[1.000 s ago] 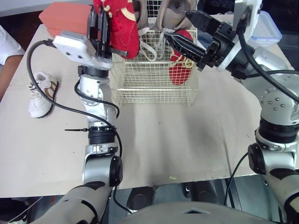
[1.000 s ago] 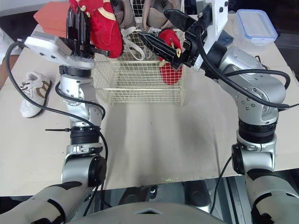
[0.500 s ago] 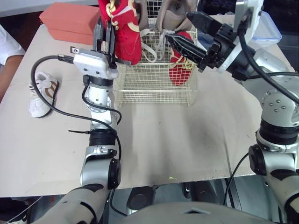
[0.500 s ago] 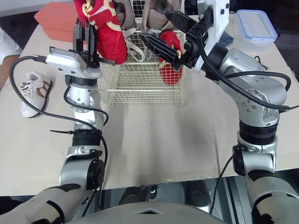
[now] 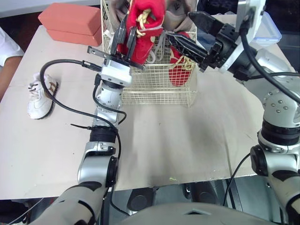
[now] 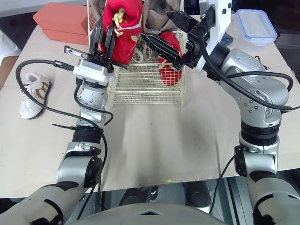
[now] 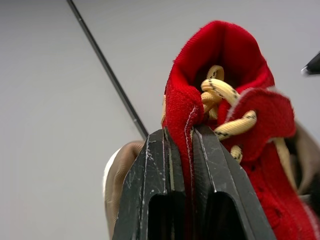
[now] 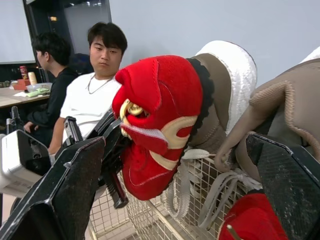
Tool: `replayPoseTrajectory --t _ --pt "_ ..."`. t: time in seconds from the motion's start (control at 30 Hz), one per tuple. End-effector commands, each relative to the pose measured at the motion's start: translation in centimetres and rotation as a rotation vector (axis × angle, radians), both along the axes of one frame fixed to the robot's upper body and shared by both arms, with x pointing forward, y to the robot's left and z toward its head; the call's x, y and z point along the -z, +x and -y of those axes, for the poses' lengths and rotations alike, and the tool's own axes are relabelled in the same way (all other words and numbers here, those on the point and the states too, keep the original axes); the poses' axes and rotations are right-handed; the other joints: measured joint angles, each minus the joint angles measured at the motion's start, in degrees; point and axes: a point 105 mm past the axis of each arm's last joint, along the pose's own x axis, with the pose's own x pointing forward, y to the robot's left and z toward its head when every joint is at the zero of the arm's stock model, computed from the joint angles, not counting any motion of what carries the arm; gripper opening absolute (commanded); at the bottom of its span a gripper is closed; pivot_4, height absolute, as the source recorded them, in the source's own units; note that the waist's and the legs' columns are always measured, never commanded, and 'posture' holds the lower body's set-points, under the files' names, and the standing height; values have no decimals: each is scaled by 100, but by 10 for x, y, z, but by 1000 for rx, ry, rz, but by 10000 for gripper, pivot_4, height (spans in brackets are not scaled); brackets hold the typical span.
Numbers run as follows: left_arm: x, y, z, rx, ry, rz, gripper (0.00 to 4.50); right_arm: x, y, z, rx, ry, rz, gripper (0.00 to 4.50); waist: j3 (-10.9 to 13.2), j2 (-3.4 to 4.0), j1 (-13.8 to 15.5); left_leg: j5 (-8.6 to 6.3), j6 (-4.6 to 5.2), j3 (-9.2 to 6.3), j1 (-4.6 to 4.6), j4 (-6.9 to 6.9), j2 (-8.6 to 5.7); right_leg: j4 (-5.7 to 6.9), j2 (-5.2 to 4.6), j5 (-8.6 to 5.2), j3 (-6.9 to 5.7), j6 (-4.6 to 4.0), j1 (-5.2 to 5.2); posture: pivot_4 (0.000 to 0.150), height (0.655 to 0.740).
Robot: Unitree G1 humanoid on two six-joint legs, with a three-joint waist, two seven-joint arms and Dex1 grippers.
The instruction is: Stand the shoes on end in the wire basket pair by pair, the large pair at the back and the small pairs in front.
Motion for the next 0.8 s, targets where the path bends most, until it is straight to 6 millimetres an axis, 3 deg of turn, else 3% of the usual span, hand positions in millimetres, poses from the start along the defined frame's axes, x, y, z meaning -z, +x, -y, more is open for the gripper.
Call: replayPoseTrajectory --t 0.03,0.4,0.8 --pt "14 8 -5 -11 -20 -60 258 -13 -8 8 9 34 60 45000 -1 1 1 0 0 0 0 0 0 0 0 0 0 0 0 1500 7400" --pt "29 10 -13 -65 17 -91 258 -12 -8 8 16 34 57 45000 -40 25 0 0 0 0 4 -2 0 1 0 0 1 0 1 1500 7400" --pt "-3 2 -9 -106 45 68 258 -13 -7 8 20 36 59 45000 -43 28 -2 0 0 1 4 -3 0 1 1 0 2 0 0 1500 7400"
